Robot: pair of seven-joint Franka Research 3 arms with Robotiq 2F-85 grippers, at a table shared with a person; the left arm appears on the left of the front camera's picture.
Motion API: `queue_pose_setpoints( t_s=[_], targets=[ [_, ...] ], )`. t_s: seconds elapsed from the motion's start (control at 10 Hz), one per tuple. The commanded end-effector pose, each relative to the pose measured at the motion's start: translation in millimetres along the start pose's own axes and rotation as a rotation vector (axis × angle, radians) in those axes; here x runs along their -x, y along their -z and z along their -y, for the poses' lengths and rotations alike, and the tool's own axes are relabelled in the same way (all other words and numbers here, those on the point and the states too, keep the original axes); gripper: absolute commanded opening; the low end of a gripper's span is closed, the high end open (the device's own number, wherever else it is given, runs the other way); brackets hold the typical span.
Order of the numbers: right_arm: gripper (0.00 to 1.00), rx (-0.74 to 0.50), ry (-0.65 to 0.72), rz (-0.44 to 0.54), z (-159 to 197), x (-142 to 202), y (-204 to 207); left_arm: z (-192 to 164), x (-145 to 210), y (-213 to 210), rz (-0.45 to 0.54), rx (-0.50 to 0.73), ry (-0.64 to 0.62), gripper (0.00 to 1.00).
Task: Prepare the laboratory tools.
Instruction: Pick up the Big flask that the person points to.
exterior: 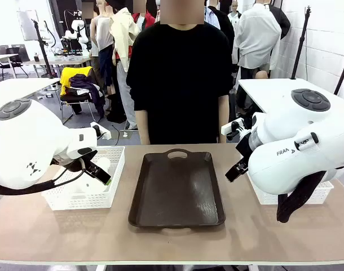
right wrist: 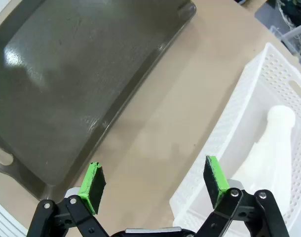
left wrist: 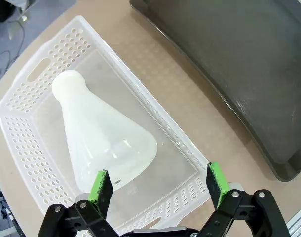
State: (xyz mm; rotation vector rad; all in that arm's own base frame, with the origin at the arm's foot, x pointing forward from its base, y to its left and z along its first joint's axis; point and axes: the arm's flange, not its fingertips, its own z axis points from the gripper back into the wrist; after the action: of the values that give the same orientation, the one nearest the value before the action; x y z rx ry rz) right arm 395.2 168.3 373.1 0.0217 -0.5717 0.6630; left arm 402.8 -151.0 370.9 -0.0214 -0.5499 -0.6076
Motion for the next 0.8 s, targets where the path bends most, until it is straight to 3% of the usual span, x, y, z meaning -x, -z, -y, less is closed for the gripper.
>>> queue_pose_setpoints(
  t_s=[0.0, 0.7],
  targets=[
    [1.0, 0.0, 0.0, 0.0, 0.0, 0.0, 0.0, 0.0, -0.1, -0.2, 0.001, 0.0, 0.0, 1.0],
    [1.0, 0.0, 0.0, 0.0, 0.0, 0.0, 0.0, 0.0, -0.1, -0.2, 0.001, 0.0, 0.0, 1.0]
  ],
)
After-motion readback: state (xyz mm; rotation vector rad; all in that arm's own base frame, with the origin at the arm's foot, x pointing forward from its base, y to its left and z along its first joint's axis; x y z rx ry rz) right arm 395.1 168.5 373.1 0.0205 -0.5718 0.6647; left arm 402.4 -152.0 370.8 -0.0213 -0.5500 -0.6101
